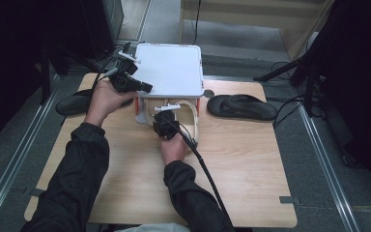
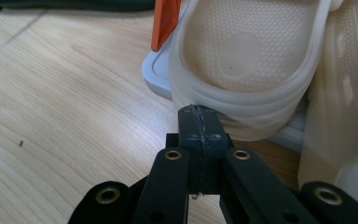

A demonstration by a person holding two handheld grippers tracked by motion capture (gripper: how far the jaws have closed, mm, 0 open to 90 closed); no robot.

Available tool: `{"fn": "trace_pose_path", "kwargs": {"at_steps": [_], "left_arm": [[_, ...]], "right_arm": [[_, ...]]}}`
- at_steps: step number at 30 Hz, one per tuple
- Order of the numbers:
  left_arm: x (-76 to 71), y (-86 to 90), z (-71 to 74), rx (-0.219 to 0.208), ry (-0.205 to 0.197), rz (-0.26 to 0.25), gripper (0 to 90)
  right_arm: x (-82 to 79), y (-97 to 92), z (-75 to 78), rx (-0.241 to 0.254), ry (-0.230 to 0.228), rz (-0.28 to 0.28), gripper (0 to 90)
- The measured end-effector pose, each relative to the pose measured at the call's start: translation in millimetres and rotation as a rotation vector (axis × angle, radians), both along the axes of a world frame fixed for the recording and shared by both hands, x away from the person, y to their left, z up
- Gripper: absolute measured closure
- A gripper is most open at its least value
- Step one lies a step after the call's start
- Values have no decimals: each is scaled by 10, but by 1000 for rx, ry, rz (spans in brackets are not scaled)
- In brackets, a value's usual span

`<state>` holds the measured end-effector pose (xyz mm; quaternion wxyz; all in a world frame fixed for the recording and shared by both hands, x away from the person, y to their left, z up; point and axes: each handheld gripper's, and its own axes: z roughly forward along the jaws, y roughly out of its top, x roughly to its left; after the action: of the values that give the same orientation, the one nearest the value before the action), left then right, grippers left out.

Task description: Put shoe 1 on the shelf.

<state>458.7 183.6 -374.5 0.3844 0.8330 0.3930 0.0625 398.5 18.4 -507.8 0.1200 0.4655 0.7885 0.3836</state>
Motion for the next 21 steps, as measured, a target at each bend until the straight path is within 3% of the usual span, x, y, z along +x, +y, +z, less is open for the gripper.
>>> {"fn": "trace_pose_path", "kwargs": {"at_steps": [6, 15, 17, 21], "left_arm": [[5, 8, -6, -10, 2, 4, 900], [3, 6, -4, -6, -1, 3, 900], [0, 5, -1, 0, -3, 2, 900], [-1, 3, 0, 2, -4, 3, 900]], "right_arm": [[-67, -27, 32, 16, -2, 20, 900], [-413, -238, 178, 40, -29, 117, 900], [-472, -287, 187, 69, -3, 146, 900], [-568, -386, 210, 87, 3, 185, 900]]}}
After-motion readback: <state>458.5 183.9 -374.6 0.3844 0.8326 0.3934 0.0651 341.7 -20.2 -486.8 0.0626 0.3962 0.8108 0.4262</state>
